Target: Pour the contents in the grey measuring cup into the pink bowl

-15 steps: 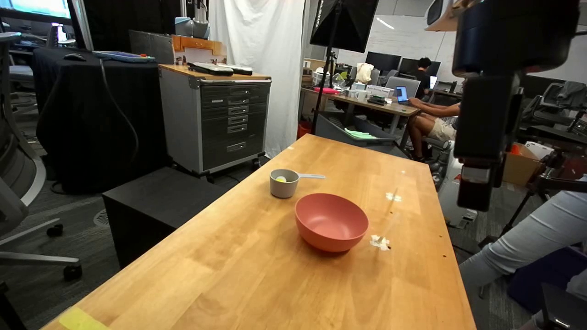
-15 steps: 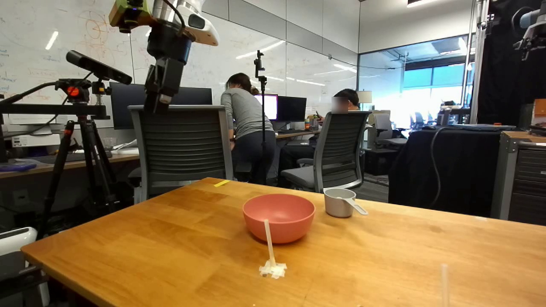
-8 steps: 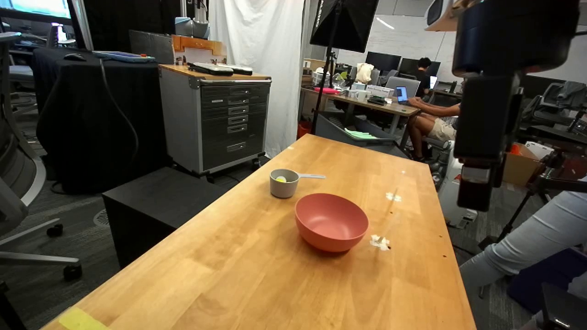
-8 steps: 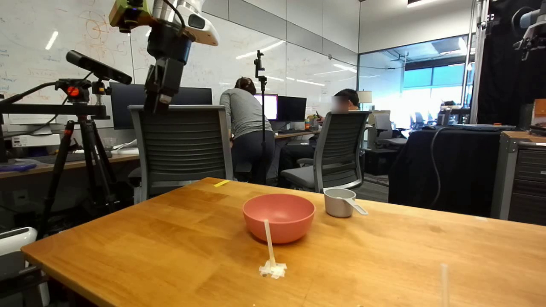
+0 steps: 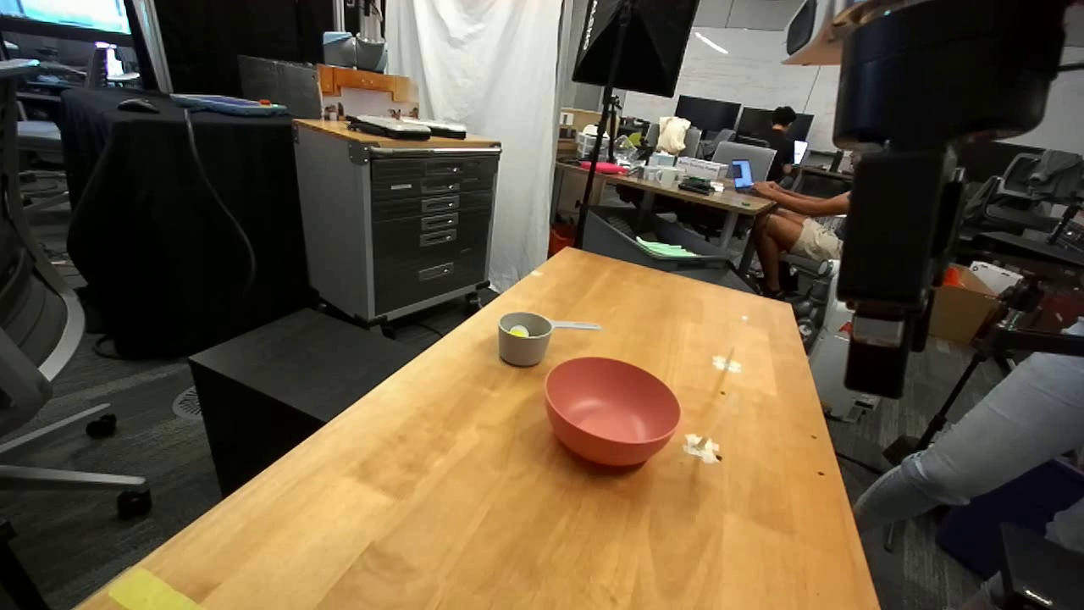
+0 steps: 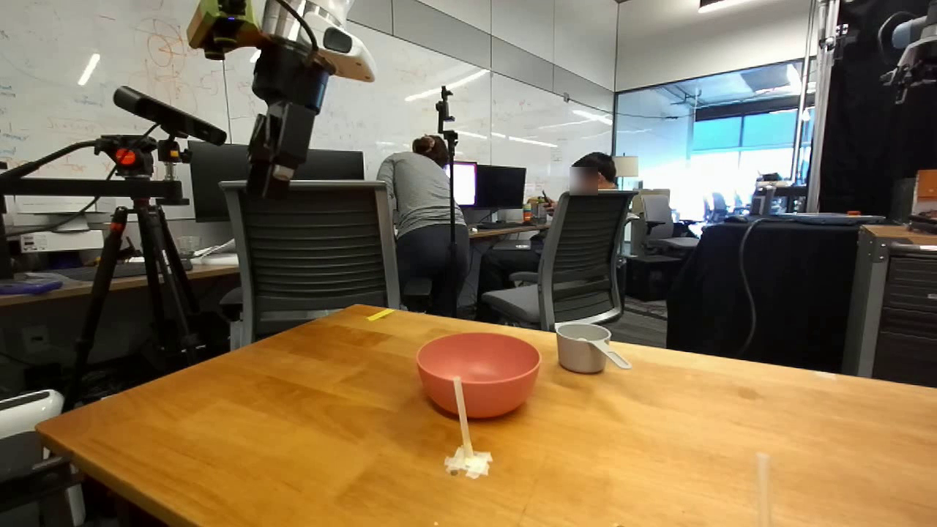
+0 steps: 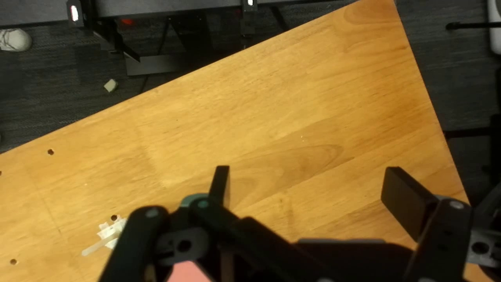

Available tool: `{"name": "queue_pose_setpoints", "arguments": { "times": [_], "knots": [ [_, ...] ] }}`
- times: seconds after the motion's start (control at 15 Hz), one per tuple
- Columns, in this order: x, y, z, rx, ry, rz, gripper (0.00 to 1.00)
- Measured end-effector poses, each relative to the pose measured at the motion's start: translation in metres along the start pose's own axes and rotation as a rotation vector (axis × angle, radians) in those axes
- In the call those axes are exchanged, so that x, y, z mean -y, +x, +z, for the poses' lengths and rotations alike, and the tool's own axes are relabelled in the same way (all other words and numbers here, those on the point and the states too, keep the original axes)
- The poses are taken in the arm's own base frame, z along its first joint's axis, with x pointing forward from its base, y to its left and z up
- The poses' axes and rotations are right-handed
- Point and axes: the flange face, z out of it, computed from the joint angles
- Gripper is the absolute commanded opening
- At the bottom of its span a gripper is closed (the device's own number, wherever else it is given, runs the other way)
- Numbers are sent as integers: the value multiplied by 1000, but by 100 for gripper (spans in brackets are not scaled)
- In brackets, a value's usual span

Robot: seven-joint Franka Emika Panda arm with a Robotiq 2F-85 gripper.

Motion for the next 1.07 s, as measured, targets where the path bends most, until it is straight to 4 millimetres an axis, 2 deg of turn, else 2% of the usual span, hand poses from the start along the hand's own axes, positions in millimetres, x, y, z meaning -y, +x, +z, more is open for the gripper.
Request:
{"name": "queue_pose_setpoints", "arguments": {
  "times": [0.27, 0.47, 0.87, 1.07],
  "knots": [
    [-3, 4, -3, -9, -4, 3, 100],
    [-16, 16, -22, -43, 8, 27, 100],
    [-65, 65, -75, -139, 38, 61, 100],
    [-80, 94, -97, -180, 49, 74, 100]
  ]
}}
